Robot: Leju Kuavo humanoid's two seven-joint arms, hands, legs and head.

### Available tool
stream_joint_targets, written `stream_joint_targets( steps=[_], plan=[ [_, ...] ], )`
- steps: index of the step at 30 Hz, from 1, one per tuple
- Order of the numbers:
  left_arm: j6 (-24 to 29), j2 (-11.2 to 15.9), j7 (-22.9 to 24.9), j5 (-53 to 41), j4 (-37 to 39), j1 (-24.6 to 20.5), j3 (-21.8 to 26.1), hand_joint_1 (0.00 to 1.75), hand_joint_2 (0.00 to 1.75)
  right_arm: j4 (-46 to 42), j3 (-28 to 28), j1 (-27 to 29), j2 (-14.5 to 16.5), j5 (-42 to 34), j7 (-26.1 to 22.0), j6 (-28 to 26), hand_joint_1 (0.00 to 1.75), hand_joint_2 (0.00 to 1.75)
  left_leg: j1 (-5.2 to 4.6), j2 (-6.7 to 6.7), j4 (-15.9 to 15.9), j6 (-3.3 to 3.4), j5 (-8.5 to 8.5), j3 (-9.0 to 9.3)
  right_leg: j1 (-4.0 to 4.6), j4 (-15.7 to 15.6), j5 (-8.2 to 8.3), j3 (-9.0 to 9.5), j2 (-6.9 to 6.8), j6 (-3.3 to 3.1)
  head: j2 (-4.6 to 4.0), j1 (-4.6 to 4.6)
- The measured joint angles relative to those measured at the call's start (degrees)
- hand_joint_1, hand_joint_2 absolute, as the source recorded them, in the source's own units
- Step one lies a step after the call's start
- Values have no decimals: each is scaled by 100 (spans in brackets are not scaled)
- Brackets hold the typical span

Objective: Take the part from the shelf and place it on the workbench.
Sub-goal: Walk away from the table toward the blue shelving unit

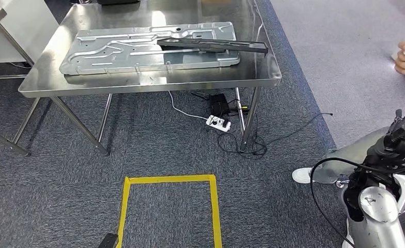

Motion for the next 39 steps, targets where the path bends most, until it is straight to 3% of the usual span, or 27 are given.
stream_joint_targets(
  steps=[1, 2, 4, 6, 10, 12, 14, 15, 16, 17, 19, 21, 24, 26, 29, 30, 31, 32, 33, 35, 37, 39],
  plan=[
    [0, -3, 6, -1, 0, 3, 0, 0, 0, 3, 4, 0, 1, 0, -5, 0, 0, 0, -2, -1, 50, 17, 25, 1, 14, 1, 12, -15, 2, -10, 0, -1],
    [0, -5, 9, -2, 0, 3, 0, 0, 0, 4, 7, 1, 1, 0, -9, 0, 0, 0, -7, -3, -115, 51, 146, 107, 30, 0, 25, -24, 7, -14, 0, 0],
    [1, 0, 11, -4, 0, -6, 0, 0, 0, 4, 9, 0, 1, 0, -11, 0, 0, 0, -41, -21, -847, 170, 463, 521, 58, -2, 54, -36, 17, -10, 0, 4],
    [2, 9, 11, -8, 0, -17, 0, 0, 0, 4, 9, -4, 0, 0, -11, 0, 0, 0, -83, -40, -1395, 253, 623, 809, 65, -5, 91, -56, 23, 25, 0, 5],
    [10, 10, 32, -13, 0, -19, 0, 0, 0, 5, 18, -1, 0, 2, -8, 0, 0, 0, -88, -29, -1605, 301, 771, 815, 39, -34, 138, -91, 19, 173, 0, 6],
    [18, 5, 38, -16, 0, -23, 0, 0, 0, 7, 18, -7, -2, 4, -8, -1, 0, 0, -52, -5, -1720, 348, 906, 799, 41, 227, -152, -188, 14, 224, 0, 26],
    [20, -2, 39, -18, 0, -30, 0, 0, 0, 15, 18, -6, -2, 4, -4, -2, 0, 0, -57, 5, -1733, 382, 986, 709, 24, 838, -623, -372, 9, 256, 0, 41],
    [20, -5, 42, -19, 0, -28, 0, 0, 0, 21, 18, -1, -2, 4, -2, -2, 0, 0, -57, 8, -1719, 385, 1015, 651, 15, 1118, -777, -432, 9, 273, 0, 42],
    [20, -7, 44, -19, 0, -25, 0, 0, 0, 27, 18, 4, -2, 4, -1, -2, 0, 0, -55, 9, -1698, 378, 1042, 591, 5, 1247, -820, -415, 8, 292, 0, 42],
    [20, -10, 45, -20, 0, -23, 0, 0, 0, 32, 18, 6, -2, 4, 1, -2, 0, 0, -50, 10, -1668, 367, 1066, 528, -7, 1178, -761, -300, 6, 312, 0, 42],
    [20, -14, 46, -20, 0, -23, 0, 0, 0, 36, 18, 1, -2, 10, 2, -2, 0, 0, -36, 11, -1574, 334, 1099, 401, -34, 535, -524, 175, -5, 340, 0, 42],
    [21, -16, 46, -21, 0, -23, 0, 0, 0, 36, 19, -2, -2, 20, 5, -2, 0, 0, -42, 7, -1482, 282, 1126, 302, -19, -5, -377, 512, -6, 310, 0, 40],
    [22, -16, 47, -22, 0, -15, 0, 0, 0, 36, 20, 1, -1, 37, 10, -1, 0, 0, -55, 1, -1451, 176, 1214, 237, 6, -115, -307, 486, 8, 189, 0, 39],
    [26, -12, 48, -22, 0, -11, 0, 0, 0, 36, 20, 0, 0, 46, 13, 0, 0, 0, -42, -10, -1358, 103, 1119, 159, -19, -148, -227, 424, 3, 103, 0, 29],
    [31, -10, 48, -22, 0, -9, 0, 0, 0, 36, 20, -2, 1, 54, 14, 0, 0, 0, 2, -19, -529, -5, 438, -130, -36, -157, -88, 273, -4, 17, 0, 5],
    [31, -12, 48, -22, 0, -9, 0, 0, 0, 36, 20, 0, 1, 54, 15, 0, 0, 0, 15, -18, -190, -27, 257, -217, -35, -152, -45, 209, -5, 8, 0, 4],
    [31, -13, 48, -22, 0, -9, 0, 0, 0, 36, 20, 3, 1, 55, 15, 0, 0, 0, 25, -18, 24, -39, 192, -238, -34, -146, -1, 143, -5, 14, 0, 4],
    [31, -14, 48, -22, 0, -9, 0, 0, 0, 36, 20, 6, 1, 55, 15, 0, 0, 0, 32, -18, 57, -43, 238, -167, -34, -140, 42, 79, -4, 22, 0, 3],
    [31, -15, 48, -22, 0, -11, 0, 0, 0, 36, 20, 7, 1, 55, 15, 0, 0, 0, 38, -20, -113, -35, 362, 8, -34, -136, 82, 22, -1, 33, 0, 4],
    [31, -13, 48, -22, 0, -25, 0, 0, 0, 35, 20, 8, 1, 55, 15, 0, 0, 0, 35, -33, -878, 10, 554, 596, -31, -129, 159, -65, 6, 72, 0, 3],
    [32, -9, 47, -22, 0, -46, 0, 0, 0, 35, 20, 2, 1, 60, 14, 0, 0, 0, 9, -55, -1504, 59, 557, 1016, -27, -133, 231, -104, 7, 141, 0, 7],
    [33, -8, 46, -22, 0, -52, 0, 0, 0, 36, 20, -1, 2, 65, 15, 0, 0, 0, -22, -65, -1649, 106, 559, 1046, -30, -163, 308, -111, 6, 225, 0, -2]
  ],
)
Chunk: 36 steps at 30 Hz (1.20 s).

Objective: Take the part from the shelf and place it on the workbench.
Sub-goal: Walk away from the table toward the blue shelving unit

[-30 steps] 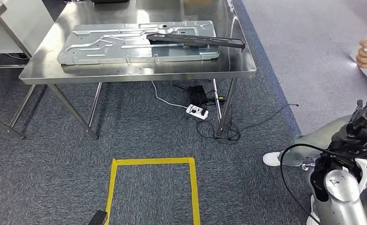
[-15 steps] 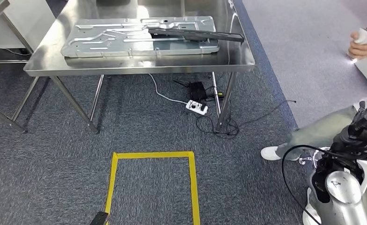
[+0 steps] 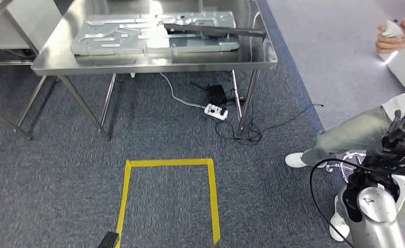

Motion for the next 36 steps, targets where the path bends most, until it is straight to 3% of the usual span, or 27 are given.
stream_joint_targets(
  steps=[2, 4, 6, 7, 8, 9, 11, 13, 15, 17, 19, 21, 22, 23, 24, 26, 28, 29, 32, 34, 36],
  plan=[
    [0, -1, 1, 0, 0, 6, 0, 0, 0, 1, 0, 3, -1, 1, 0, 0, 0, 0, 10, 20, -47, 83, 94, -34, -8, 42, -49, -30, -2, 62, 0, -9],
    [0, -2, 2, -1, 0, 7, 0, 0, 0, 2, 0, 6, -2, 0, 0, -1, 0, 0, 23, 45, -88, 180, 207, -94, -10, 438, -440, -170, -7, 87, 0, 3],
    [0, -3, 2, -1, 0, 10, 0, 0, 0, 8, 0, 12, -2, -1, 0, -1, 0, 0, 1, 56, -78, 235, 292, -214, -1, 1135, -926, -368, -8, 102, 0, 10],
    [0, -3, 2, -1, 0, 14, 0, 0, 0, 11, 0, 16, -2, -2, 1, -2, 0, 0, -11, 59, -64, 240, 329, -279, 3, 1397, -1030, -410, -8, 109, 0, 9],
    [0, -4, 2, -1, 0, 17, 0, 0, 0, 14, 0, 18, -2, -1, 1, -2, 0, 0, -21, 60, -43, 241, 364, -347, 5, 1491, -1015, -366, -8, 112, 0, 9],
    [0, -5, 2, -1, 0, 19, 0, 0, 0, 15, 0, 19, -2, -1, 1, -2, 0, 0, -27, 60, -15, 236, 392, -414, 6, 1376, -899, -222, -9, 109, 0, 9],
    [0, -6, 2, -1, 0, 21, 0, 0, 0, 15, 0, 11, -2, 0, 1, -2, 0, 0, -33, 59, 66, 214, 429, -538, 15, 697, -665, 276, -15, 76, 0, 9],
    [0, -7, 2, -1, 0, 21, 0, 0, 0, 14, 1, 3, -2, 2, 0, -1, 0, 0, -46, 59, 146, 173, 460, -626, 49, 131, -629, 623, -19, 22, 0, 5],
    [0, -7, 2, -1, 0, 23, 0, 0, 0, 13, 2, 0, -2, 3, -1, -1, 0, 0, -51, 59, 171, 107, 518, -667, 82, 10, -631, 650, -18, -42, 0, 5],
    [0, -8, 2, -1, 0, 29, 0, 0, 0, 13, 2, -2, -1, 2, 0, 0, 0, 0, -41, 50, 208, 32, 496, -712, 55, -24, -552, 602, -26, -130, 0, 11],
    [0, -8, 2, -1, 0, 29, 0, 0, 0, 14, 2, -5, 1, 1, 1, 0, 0, 0, -16, 36, 523, -52, 178, -847, 23, -62, -453, 531, -37, -211, 0, -3],
    [0, -9, 2, -1, 0, 30, 0, 0, 0, 14, 2, -5, 2, 1, 1, 0, 0, 0, 24, 34, 1187, -132, -295, -1061, 27, -63, -364, 412, -39, -247, 0, -22],
    [0, -9, 2, -1, 0, 33, 0, 0, 0, 14, 2, -1, 3, 1, 1, 0, 0, 0, 43, 35, 1482, -160, -423, -1131, 25, -60, -318, 343, -39, -250, 0, -24],
    [0, -9, 2, -1, 0, 36, 0, 0, 0, 14, 2, 1, 4, 1, 1, 0, 0, 0, 58, 37, 1641, -180, -432, -1132, 21, -55, -271, 274, -37, -242, 0, -24],
    [0, -9, 2, -1, 0, 35, 0, 0, 0, 15, 2, 4, 6, 1, 1, 0, 0, 0, 71, 37, 1607, -192, -326, -1037, 15, -46, -228, 207, -35, -229, 0, -24],
    [0, -9, 2, -1, 0, 26, 0, 0, 0, 14, 2, 6, 7, 1, 1, 0, 0, 0, 87, 33, 1026, -189, -42, -577, 1, -19, -154, 96, -32, -185, 0, -25],
    [0, -4, 1, -1, 0, 12, 0, 0, 0, 13, 2, 3, 6, 2, -1, 0, 0, 0, 70, 16, 296, -151, 8, -88, 0, 7, -91, 18, -31, -117, 0, -24],
    [1, -2, 1, -1, 0, 6, 0, 0, 0, 13, 2, 2, 6, 2, -1, 0, 0, 0, 53, 6, 82, -124, -23, 33, -2, 7, -56, -4, -32, -75, 0, -26],
    [2, 0, 1, 0, 0, 15, 0, 0, 0, 13, 2, 2, 7, 3, -1, 0, 0, 0, 31, 7, -48, 7, 36, 7, -10, -20, 18, -35, -31, 46, 0, -25],
    [-12, 0, -25, -2, 0, 19, 0, 0, 0, 13, 2, 4, 4, 1, 0, 2, 0, 0, 44, 29, -101, 123, 137, -49, -8, 247, -253, -148, -29, 76, 0, -11],
    [-95, 0, -158, -9, 0, 20, 0, 0, 0, 14, 12, 10, -5, -33, -5, 4, 0, 0, 31, 42, -109, 199, 211, -132, 0, 926, -745, -374, -29, 75, 0, 5]
  ],
)
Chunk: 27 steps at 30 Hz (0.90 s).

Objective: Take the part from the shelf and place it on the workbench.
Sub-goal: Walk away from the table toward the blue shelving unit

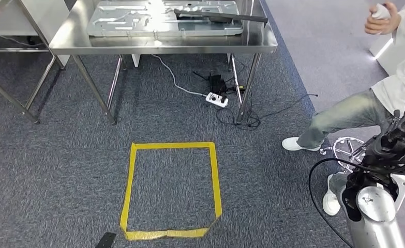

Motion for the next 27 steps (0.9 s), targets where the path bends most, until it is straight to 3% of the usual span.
stream_joint_targets(
  steps=[1, 2, 3, 5, 7, 8, 10, 12, 14, 16, 17, 18, 19, 21, 23, 27],
  plan=[
    [-52, 0, -84, -4, 0, 3, 0, 0, 0, 1, 17, 3, -12, -24, -6, 1, 0, 0, -13, 3, 6, 17, 29, -46, 3, 344, -155, -95, 1, 3, 0, 1],
    [-97, 0, -151, -6, 0, 5, 0, 0, 0, 1, 41, 6, -26, -46, -12, -1, 0, 0, -26, 5, 17, 23, 55, -92, 7, 557, -184, -123, 1, 4, 0, 3],
    [-124, 0, -189, -7, 0, 6, 0, 0, 0, 2, 63, 6, -41, -48, -14, -2, 0, 0, -36, 6, 35, 23, 76, -135, 8, 574, -102, -56, 0, 0, 0, 2],
    [-149, -1, -218, -7, 0, 8, 0, 0, 0, 2, 89, 3, -67, 4, -2, -2, 0, 0, -47, 4, 85, 13, 99, -201, 16, 44, 195, 355, -1, -34, 0, 4],
    [-160, -6, -236, -5, 0, 6, 0, 0, 0, 2, 104, -7, -98, 68, 16, -2, 0, 0, -63, 3, 142, -16, 108, -263, 54, -663, 283, 807, -4, -92, 0, 0],
    [-162, -9, -242, -4, 0, 6, 0, 0, 0, 1, 115, -11, -112, 86, 21, -2, 0, 0, -66, 4, 162, -42, 119, -287, 76, -869, 266, 916, -5, -115, 0, 2],
    [-163, -11, -247, 0, 0, 7, 0, 0, 0, -1, 131, -12, -130, 98, 28, -2, 0, 0, -63, 6, 172, -107, 155, -314, 95, -991, 245, 934, -5, -154, 0, 0],
    [-166, -13, -248, 2, 0, 11, 0, 0, 0, -1, 142, -13, -142, 102, 34, -2, 0, 0, -56, -3, 250, -179, 88, -362, 62, -1044, 293, 926, -13, -223, 0, -8],
    [-168, -13, -251, 2, 0, 10, 0, 0, 0, 0, 159, -14, -148, 106, 41, -2, 0, 0, -31, -14, 684, -258, -209, -560, 31, -1084, 341, 913, -25, -292, 0, -25],
    [-167, -13, -253, 3, 0, 19, 0, 0, 0, 1, 183, -11, -149, 108, 45, -2, 0, 0, 9, -14, 1388, -323, -543, -860, 30, -1074, 358, 879, -27, -318, 0, -37],
    [-166, -13, -253, 4, 0, 28, 0, 0, 0, 2, 195, -9, -149, 108, 49, -2, 0, 0, 29, -14, 1627, -348, -597, -955, 27, -1061, 359, 864, -26, -319, 0, -37],
    [-166, -13, -253, 4, 0, 36, 0, 0, 0, 2, 204, -6, -149, 108, 53, -2, 0, 0, 47, -13, 1669, -368, -537, -957, 20, -1044, 359, 851, -24, -318, 0, -38],
    [-166, -13, -253, 4, 0, 38, 0, 0, 0, 2, 212, -5, -149, 108, 57, -2, 0, 0, 66, -13, 1495, -383, -380, -857, 11, -1025, 355, 841, -22, -312, 0, -38],
    [-166, -12, -253, 3, 0, 32, 0, 0, 0, 2, 223, -4, -150, 110, 60, -2, 0, 0, 89, -19, 782, -393, -47, -465, -4, -984, 339, 825, -16, -281, 0, -39],
    [-166, -7, -253, 2, 0, 29, 0, 0, 0, 2, 225, -6, -151, 114, 60, -2, 0, 0, 67, -33, 304, -356, 45, -215, -2, -956, 335, 794, -8, -220, 0, -40],
    [-166, -2, -254, 3, 0, 31, 0, 0, 0, 2, 226, -7, -156, 122, 60, -2, 0, 0, 46, -35, 165, -208, 61, -214, -4, -923, 321, 739, 0, -83, 0, -34]
  ],
)
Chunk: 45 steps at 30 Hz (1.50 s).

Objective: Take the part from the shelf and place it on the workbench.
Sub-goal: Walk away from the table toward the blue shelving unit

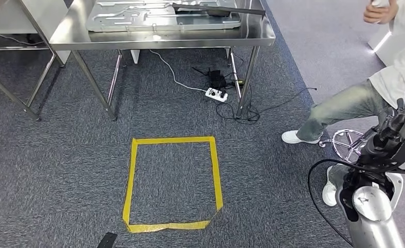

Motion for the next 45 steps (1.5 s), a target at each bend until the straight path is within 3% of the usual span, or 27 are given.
stream_joint_targets(
  steps=[2, 4, 5, 6, 7, 10, 12, 15, 17, 19, 21, 22, 23, 24, 26, 28, 30, 32, 35, 36, 37, 39, 41, 43, 45],
  plan=[
    [-9, -1, -1, 0, 0, -6, 0, 0, 0, 0, 0, -2, -3, 33, 2, 0, 0, 87, 14, 5, -60, 86, 47, 6, -4, 352, -243, -162, 0, 26, 0, 19],
    [-28, -1, -2, 2, 0, -2, 0, 0, 0, 1, 0, 8, -4, 89, 16, 0, 0, 175, -5, -1, -60, 120, 60, -14, 8, 1071, -586, -490, 1, 28, 0, 38],
    [-38, -1, -2, 4, 0, 2, 0, 0, 0, 1, 1, 18, -4, 120, 30, 0, 0, 175, -13, -11, -52, 125, 63, -24, 12, 1367, -670, -628, 1, 29, 0, 44],
    [-44, -1, -2, 5, 0, 4, 0, 0, 0, 2, 1, 27, -4, 154, 47, 0, 0, 175, -20, -25, -42, 127, 63, -32, 13, 1489, -648, -685, 1, 29, 0, 45],
    [-49, -1, -2, 5, 0, 4, 0, 0, 0, 2, 2, 32, -4, 192, 66, 0, 0, 175, -23, -49, -28, 126, 60, -36, 11, 1389, -517, -638, 2, 24, 0, 45],
    [-52, -8, -9, 7, 0, -13, 0, 0, 0, 1, 5, 28, -4, 276, 123, 0, 0, 175, -27, -141, 49, 100, 38, -77, -3, 417, -38, -174, 141, -5, 0, 45],
    [-52, -10, -19, 9, 0, -26, 0, 0, 0, 0, 10, 26, -10, 310, 141, 0, 0, 175, -31, -215, 103, 44, 50, -169, 3, 118, -12, -59, 252, -25, 0, 40],
    [-52, -10, -50, 7, -1, -7, 0, 0, 0, -1, 20, 16, -19, 407, 170, 0, 0, 175, -24, -271, 133, -61, 70, -255, -1, 74, 9, -79, 160, -87, 0, 37],
    [-49, -14, -91, 3, -1, -5, 0, 0, 0, -2, 35, -5, -25, 497, 220, 0, 0, 175, -17, -174, 434, -123, -124, -400, -23, 37, 36, -65, 61, -152, 0, 10],
    [-43, -18, -119, 1, -1, -17, 0, 0, 0, -2, 53, -14, -32, 569, 259, 0, 0, 175, -1, -90, 1098, -175, -449, -705, -6, 32, 40, -61, -43, -190, 0, -15],
    [-34, -19, -125, 1, 0, -8, 0, 0, 0, -2, 71, -15, -33, 616, 286, 0, 0, 175, 7, -80, 1558, -195, -572, -918, 7, 33, 38, -60, -142, -198, 0, -15],
    [-29, -19, -126, 1, 0, 0, 0, 0, 0, -2, 83, -15, -33, 638, 299, 0, 0, 175, 7, -71, 1512, -192, -491, -890, 10, 34, 37, -57, -189, -199, 0, -15],
    [-25, -19, -130, 1, 0, 4, 0, 0, 0, -2, 95, -15, -33, 658, 310, 0, 0, 175, 6, -46, 1261, -179, -331, -756, 13, 34, 36, -53, -235, -197, 0, -15],
    [-20, -19, -133, 1, 0, 3, 0, 0, 0, -2, 104, -16, -33, 676, 318, 0, 0, 175, 0, 17, 890, -156, -151, -558, 18, 34, 33, -45, -280, -193, 0, -16],
    [-8, -17, -139, 0, 0, -17, 0, 0, 0, -2, 114, -21, -33, 701, 325, 0, 0, 175, -51, 183, 257, -96, 47, -234, 48, 37, 24, -37, -364, -167, 0, -13],
    [2, -16, -139, -1, 0, -27, 0, 0, 0, -2, 126, -24, -33, 720, 329, 0, 0, 175, -97, 219, 78, -39, 57, -170, 76, 31, 24, -31, -442, -118, 0, -4],
    [9, -17, -138, 0, 0, -3, 0, 0, 0, -3, 140, -26, -34, 732, 334, 0, 0, 175, -81, 121, 41, 26, 100, -174, 70, 33, 5, -20, -481, -58, 0, 1],
    [13, -19, -136, 1, 0, 6, 0, 0, 0, -4, 147, -27, -42, 740, 338, -1, 0, 175, -55, 38, -15, 95, 149, -161, 54, 265, -181, -111, -329, -13, 0, 14],
    [14, -22, -136, 2, 0, -13, 0, 0, 0, -2, 151, -14, -50, 751, 342, -1, 0, 175, -55, -100, -26, 151, 182, -176, 50, 1238, -670, -544, -75, 12, 0, 41],
    [15, -23, -136, 2, 0, -11, 0, 0, 0, -1, 152, -7, -50, 756, 345, 0, 0, 175, -58, -157, -18, 155, 184, -182, 48, 1461, -715, -646, -51, 21, 0, 41],
    [15, -24, -137, 3, 0, -6, 0, 0, 0, -1, 153, -2, -50, 763, 348, 0, 0, 175, -58, -218, -6, 155, 184, -187, 42, 1497, -654, -661, -39, 30, 0, 41],
    [16, -27, -139, 3, 0, -1, 0, 0, 0, -1, 153, -5, -50, 779, 354, 0, 0, 175, -49, -346, 40, 139, 174, -192, 13, 990, -292, -413, 16, 45, 0, 42],
    [17, -28, -144, 2, 0, -9, 0, 0, 0, -4, 153, -9, -51, 789, 359, 0, 0, 175, -42, -476, 108, 94, 156, -230, -31, 368, -90, -106, 249, 41, 0, 41],
    [19, -28, -151, 2, 0, -17, 0, 0, 0, -11, 153, -9, -59, 799, 365, 0, 0, 175, -35, -599, 149, 19, 171, -308, -34, 161, -110, -14, 411, 10, 0, 36],
    [20, -27, -155, 2, 0, -1, 0, 0, 0, -15, 154, -12, -66, 809, 369, 0, 0, 175, -16, -697, 153, -52, 202, -375, -27, 140, -84, -21, 320, -54, 0, 34]
  ],
)
